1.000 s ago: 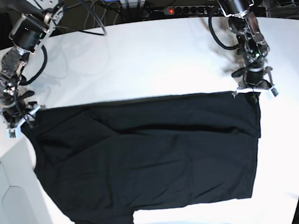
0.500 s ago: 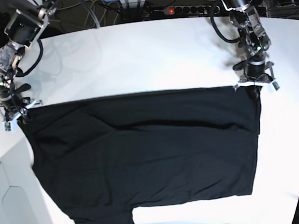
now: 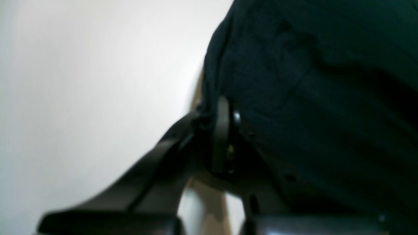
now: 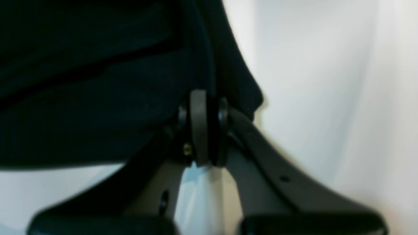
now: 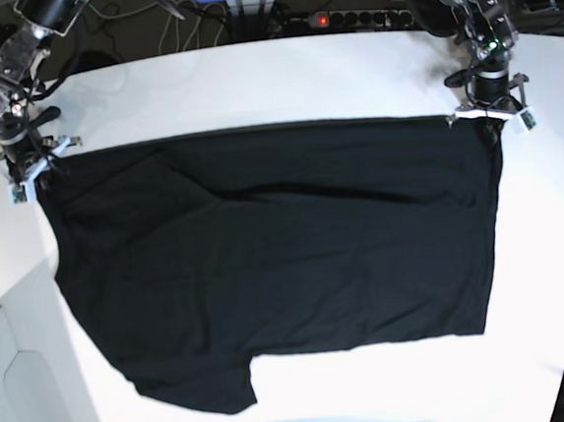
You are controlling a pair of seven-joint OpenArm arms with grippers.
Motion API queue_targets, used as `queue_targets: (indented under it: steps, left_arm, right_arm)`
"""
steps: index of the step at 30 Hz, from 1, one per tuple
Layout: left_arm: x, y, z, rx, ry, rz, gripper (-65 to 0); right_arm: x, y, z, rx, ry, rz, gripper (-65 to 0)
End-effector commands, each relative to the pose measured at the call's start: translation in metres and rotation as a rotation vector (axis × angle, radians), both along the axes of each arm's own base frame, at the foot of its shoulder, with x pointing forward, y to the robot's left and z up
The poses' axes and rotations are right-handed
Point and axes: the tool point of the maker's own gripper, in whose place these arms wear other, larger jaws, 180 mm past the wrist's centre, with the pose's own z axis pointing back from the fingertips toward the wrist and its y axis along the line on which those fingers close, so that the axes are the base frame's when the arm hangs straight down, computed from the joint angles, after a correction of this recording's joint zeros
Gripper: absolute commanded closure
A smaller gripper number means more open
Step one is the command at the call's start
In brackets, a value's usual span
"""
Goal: Fold the T-shirt properly
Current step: 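Pull the held edge back toward the robot, lifting the shirt flat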
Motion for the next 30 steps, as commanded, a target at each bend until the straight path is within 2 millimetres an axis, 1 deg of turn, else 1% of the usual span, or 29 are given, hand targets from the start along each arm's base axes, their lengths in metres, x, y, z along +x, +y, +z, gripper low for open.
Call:
queue_targets:
  steps: [1, 4, 6, 9, 11, 14, 15, 17, 20, 22, 25, 28, 30]
  left_arm:
    - [-0.002, 0.01, 0.013, 0.038, -0.027, 0.011, -1.2]
    - [-0.017, 0.006, 0.011, 0.043, -0.003, 0.003, -1.2]
    - [-0.026, 0.004, 0.009, 0.025, -0.004, 0.017, -1.2]
    - [-0.047, 0.018, 0.01, -0.001, -0.004, 0.082, -1.2]
    - [-0.059, 0.022, 0.009, -0.023, -0.002, 0.108, -1.2]
    - [-0.07, 0.023, 0.008, -0.043, 0.008, 0.119, -1.2]
    - [-0.071, 0.024, 0.008, -0.051, 0.005, 0.122, -1.2]
    - [-0.074, 0.024, 0.008, -0.061, 0.002, 0.127, -1.2]
    - [-0.073, 0.025, 0.01, -0.06, -0.001, 0.127, -1.2]
    - [-0.068, 0.023, 0.018, -0.051, -0.021, 0.116, -1.2]
    - [-0.056, 0.02, 0.035, -0.031, -0.068, 0.092, -1.2]
    - [-0.042, 0.016, 0.055, -0.011, -0.122, 0.068, -1.2]
    - [-0.026, 0.013, 0.073, 0.01, -0.176, 0.049, -1.2]
  right_arm:
    - [-0.009, -0.008, 0.005, -0.046, 0.027, 0.008, 0.0]
    - [-0.018, -0.008, 0.015, -0.081, 0.023, 0.022, 0.0]
    - [-0.023, -0.004, 0.021, -0.072, 0.006, 0.025, 0.0]
    - [-0.031, -0.001, 0.029, -0.069, -0.01, 0.035, 0.0]
    - [-0.035, -0.001, 0.031, -0.079, -0.007, 0.04, 0.0]
    - [-0.038, 0.001, 0.034, -0.084, -0.008, 0.045, 0.0]
    - [-0.037, 0.0, 0.039, -0.085, -0.023, 0.038, 0.0]
    - [-0.041, -0.01, 0.05, -0.081, -0.059, 0.0, 0.0]
    - [-0.038, -0.018, 0.061, -0.094, -0.09, -0.037, 0.0]
    - [-0.036, -0.021, 0.064, -0.101, -0.101, -0.044, 0.0]
    - [-0.033, -0.022, 0.067, -0.107, -0.11, -0.041, 0.0]
    - [-0.015, -0.022, 0.078, -0.106, -0.161, -0.041, 0.0]
    - [-0.004, -0.022, 0.085, -0.108, -0.189, -0.042, 0.0]
